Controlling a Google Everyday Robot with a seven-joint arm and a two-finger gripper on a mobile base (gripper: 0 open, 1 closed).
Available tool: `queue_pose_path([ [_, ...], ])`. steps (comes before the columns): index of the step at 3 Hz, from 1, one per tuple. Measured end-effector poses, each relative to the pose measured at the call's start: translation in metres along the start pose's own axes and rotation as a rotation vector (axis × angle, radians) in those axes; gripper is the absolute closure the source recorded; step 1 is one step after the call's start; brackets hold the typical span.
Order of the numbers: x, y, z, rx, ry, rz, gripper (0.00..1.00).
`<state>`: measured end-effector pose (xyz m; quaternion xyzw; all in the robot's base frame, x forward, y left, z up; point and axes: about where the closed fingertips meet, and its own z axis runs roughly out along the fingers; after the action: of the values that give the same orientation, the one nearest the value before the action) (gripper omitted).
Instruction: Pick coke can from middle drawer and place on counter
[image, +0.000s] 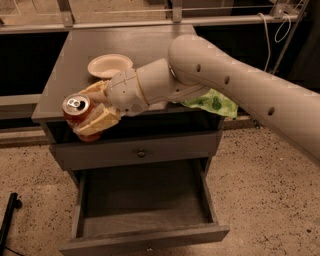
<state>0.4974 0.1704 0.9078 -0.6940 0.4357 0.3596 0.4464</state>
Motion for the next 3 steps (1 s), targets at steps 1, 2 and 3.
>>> queue_pose_path([
  [1,-0.009,-0.009,-0.01,0.049,0.045,0.023,1.0],
  [2,-0.038,-0.033,-0.049,0.196,0.126,0.028,1.0],
  [3,-0.06,-0.06,-0.093,0.341,0.174,0.048,1.0],
])
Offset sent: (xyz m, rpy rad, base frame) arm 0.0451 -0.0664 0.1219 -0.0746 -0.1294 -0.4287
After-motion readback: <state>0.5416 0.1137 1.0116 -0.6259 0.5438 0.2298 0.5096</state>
